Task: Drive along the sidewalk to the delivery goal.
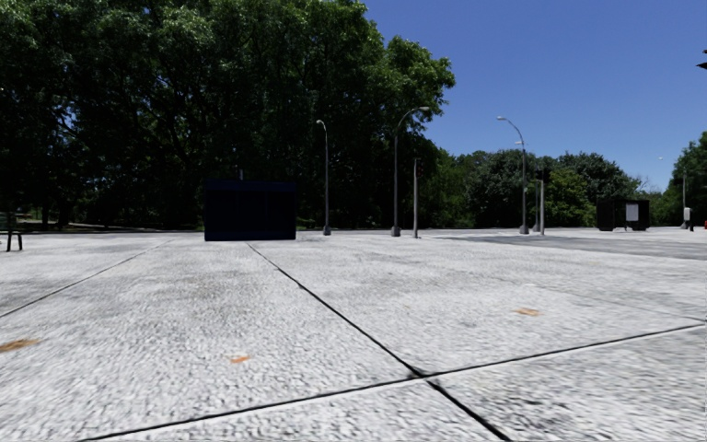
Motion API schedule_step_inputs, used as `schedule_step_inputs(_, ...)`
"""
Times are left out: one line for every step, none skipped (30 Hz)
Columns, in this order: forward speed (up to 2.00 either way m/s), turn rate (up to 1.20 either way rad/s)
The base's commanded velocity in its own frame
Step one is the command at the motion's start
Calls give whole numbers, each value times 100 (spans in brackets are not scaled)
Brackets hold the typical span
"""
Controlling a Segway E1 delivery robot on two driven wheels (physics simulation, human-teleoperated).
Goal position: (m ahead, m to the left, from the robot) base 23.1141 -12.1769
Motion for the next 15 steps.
schedule_step_inputs(200, 0)
schedule_step_inputs(200, 0)
schedule_step_inputs(200, 0)
schedule_step_inputs(200, 0)
schedule_step_inputs(200, 0)
schedule_step_inputs(200, 0)
schedule_step_inputs(200, 0)
schedule_step_inputs(200, 0)
schedule_step_inputs(200, 0)
schedule_step_inputs(200, 0)
schedule_step_inputs(200, 0)
schedule_step_inputs(200, 0)
schedule_step_inputs(200, 0)
schedule_step_inputs(200, 0)
schedule_step_inputs(200, 0)
